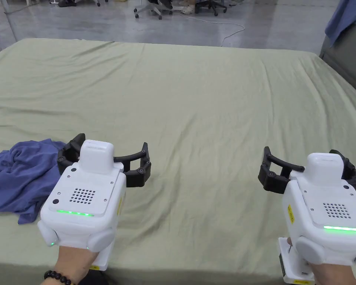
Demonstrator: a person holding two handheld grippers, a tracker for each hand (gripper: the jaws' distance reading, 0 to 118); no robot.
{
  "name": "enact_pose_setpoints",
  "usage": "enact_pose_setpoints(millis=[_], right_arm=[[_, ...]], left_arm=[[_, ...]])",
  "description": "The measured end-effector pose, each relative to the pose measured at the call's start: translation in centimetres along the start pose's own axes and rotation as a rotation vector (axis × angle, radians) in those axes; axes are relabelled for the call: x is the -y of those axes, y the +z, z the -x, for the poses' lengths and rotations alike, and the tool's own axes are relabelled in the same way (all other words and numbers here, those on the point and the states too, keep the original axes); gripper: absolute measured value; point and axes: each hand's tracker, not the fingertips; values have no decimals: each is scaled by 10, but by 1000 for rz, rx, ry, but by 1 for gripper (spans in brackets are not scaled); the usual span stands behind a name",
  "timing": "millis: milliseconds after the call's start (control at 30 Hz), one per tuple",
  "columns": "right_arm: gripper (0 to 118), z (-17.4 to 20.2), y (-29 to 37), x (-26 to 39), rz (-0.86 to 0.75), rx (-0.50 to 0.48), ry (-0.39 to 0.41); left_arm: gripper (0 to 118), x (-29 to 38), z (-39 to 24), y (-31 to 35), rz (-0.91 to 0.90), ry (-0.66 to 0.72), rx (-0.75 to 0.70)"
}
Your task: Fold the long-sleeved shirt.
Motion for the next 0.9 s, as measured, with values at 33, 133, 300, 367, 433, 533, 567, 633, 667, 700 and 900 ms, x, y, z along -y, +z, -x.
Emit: enact_pose_setpoints(millis=[33,133,300,367,433,533,567,633,667,700,900], right_arm=[[118,0,0,0,0,0,0],[118,0,0,-1,-2,-1,2],[118,1,1,0,-5,-3,5],[118,1,1,0,-6,-3,8],[110,1,0,-6,20,-7,1],[0,5,-2,-11,26,26,-24],[0,7,-4,-2,2,55,-39],[0,5,-9,10,22,-6,-19],[0,6,-11,15,37,2,-11],[0,3,-6,7,47,10,-13],[0,16,-11,-5,50,-38,-35]], left_arm=[[118,0,0,0,-1,1,0],[118,0,0,0,0,1,5],[118,0,1,1,-6,8,6],[118,-2,1,0,11,15,4],[90,-16,0,-1,86,42,-50],[0,-17,-4,2,14,41,-71],[0,-14,-4,3,-8,38,-4],[0,-18,-7,9,2,-38,5],[0,-20,-9,11,6,-59,3],[0,-21,-10,12,16,-52,6],[0,-34,8,4,37,49,5]])
